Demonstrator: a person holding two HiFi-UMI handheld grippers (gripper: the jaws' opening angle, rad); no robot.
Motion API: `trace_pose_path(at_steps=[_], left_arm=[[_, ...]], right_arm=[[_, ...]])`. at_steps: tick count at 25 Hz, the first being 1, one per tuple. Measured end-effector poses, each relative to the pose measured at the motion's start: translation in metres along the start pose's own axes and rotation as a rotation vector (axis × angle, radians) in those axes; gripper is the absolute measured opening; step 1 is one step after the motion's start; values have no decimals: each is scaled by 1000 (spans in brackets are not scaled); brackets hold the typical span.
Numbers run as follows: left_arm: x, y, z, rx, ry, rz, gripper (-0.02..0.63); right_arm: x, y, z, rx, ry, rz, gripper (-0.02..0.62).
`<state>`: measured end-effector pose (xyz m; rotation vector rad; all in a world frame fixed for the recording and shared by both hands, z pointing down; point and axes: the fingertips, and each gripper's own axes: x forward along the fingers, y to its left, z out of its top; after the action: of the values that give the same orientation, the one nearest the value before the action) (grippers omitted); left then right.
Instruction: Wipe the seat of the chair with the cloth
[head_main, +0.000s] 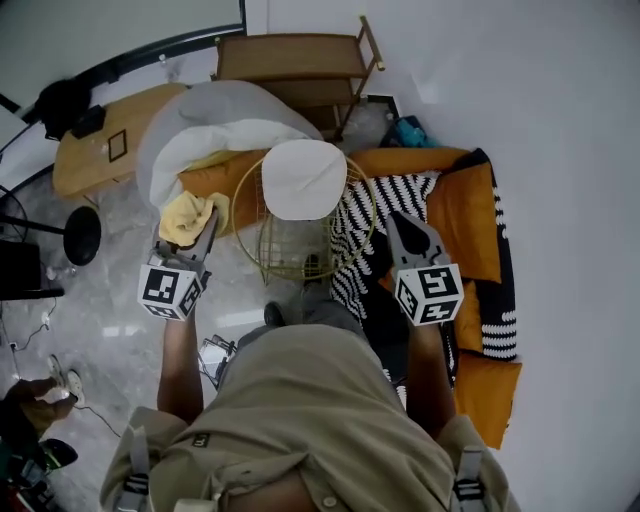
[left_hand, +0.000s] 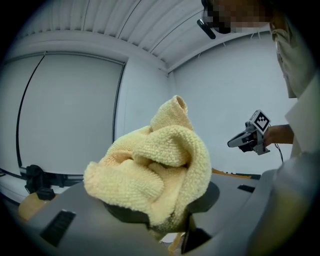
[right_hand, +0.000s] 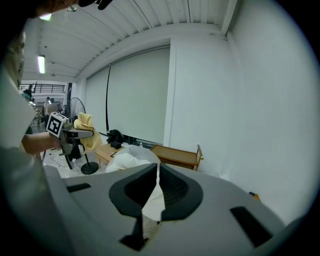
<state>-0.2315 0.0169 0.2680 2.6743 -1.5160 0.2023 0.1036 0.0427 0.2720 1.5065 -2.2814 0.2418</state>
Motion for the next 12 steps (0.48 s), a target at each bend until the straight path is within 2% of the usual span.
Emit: trace_pose_path(at_steps=[4, 8, 12], left_arm=[[29, 13, -5, 38, 46, 37, 178], [67, 24, -24, 39, 93, 65, 178], [114, 35, -59, 29, 160, 74, 178]], right_arm=[[32, -25, 14, 0, -16, 20, 28], [61, -46, 4, 3, 25, 47, 28], [86, -65, -11, 6, 74, 57, 28]])
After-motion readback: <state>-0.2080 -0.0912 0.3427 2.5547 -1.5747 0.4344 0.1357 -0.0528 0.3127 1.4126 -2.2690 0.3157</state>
